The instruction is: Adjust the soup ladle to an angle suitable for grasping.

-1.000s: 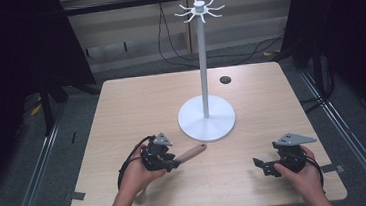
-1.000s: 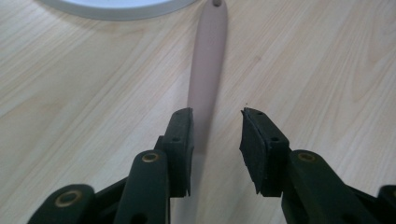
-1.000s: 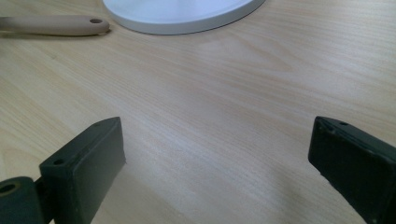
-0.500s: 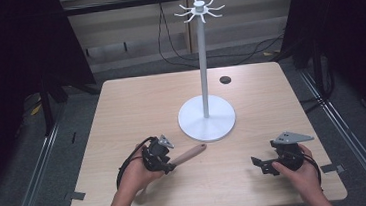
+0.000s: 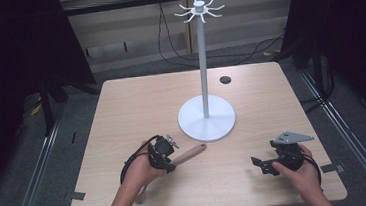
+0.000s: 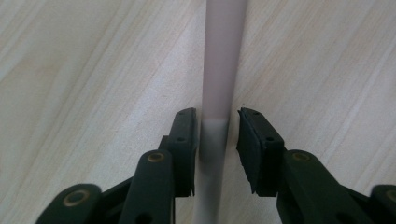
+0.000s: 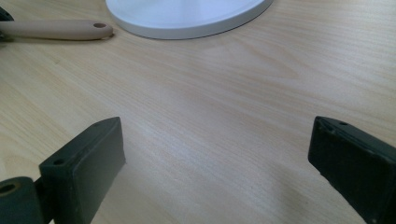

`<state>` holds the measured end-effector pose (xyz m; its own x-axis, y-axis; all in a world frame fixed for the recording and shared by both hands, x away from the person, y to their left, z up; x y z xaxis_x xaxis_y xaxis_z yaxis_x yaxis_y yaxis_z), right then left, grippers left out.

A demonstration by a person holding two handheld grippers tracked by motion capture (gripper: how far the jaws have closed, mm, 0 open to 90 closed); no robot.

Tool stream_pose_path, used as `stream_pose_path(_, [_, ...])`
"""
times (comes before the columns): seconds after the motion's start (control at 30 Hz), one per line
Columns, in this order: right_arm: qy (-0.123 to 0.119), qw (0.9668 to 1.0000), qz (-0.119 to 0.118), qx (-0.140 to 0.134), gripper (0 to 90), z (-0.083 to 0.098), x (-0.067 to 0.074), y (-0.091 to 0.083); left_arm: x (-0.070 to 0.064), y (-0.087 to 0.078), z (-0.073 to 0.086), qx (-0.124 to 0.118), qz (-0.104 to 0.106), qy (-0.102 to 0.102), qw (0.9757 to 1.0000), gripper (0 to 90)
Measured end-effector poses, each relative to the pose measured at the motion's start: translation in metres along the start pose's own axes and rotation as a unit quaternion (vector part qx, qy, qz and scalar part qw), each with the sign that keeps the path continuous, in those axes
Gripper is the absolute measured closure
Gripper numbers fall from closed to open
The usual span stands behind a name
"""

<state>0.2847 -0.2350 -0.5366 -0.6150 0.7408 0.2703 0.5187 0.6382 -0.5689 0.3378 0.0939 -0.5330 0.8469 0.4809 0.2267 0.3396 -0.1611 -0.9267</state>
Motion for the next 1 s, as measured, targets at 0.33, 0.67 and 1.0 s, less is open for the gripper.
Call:
stream_pose_path(0.33, [-0.006,1.0000,-0.001,0.003,3.0,0.000,0.001,0.000,-0.004,0.003,-0.010,0.031,-0.010,0.024,0.9992,76.7])
stream_pose_path(0.67, [-0.006,1.0000,-0.003,0.002,3.0,-0.001,0.002,0.002,0.006,-0.016,-0.004,-0.001,-0.020,-0.005,0.9998,77.6])
stream_pose_path(1.0, [-0.003,1.0000,0.000,-0.005,2.9,-0.002,0.002,0.002,0.029,-0.050,-0.009,-0.077,-0.046,-0.071,0.9935,77.9])
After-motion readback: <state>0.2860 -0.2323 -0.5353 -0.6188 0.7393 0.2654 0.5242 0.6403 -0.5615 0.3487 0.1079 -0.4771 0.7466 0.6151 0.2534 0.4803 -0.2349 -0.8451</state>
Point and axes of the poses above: each handheld gripper's, and its own axes: y roughly forward along the jaws, z roughly out of its underside, x roughly to its left, the point moved 7 cm from there along y, roughly forward along the jaws, and after that the axes turned 15 degrees about -z, right-handed, at the moved point
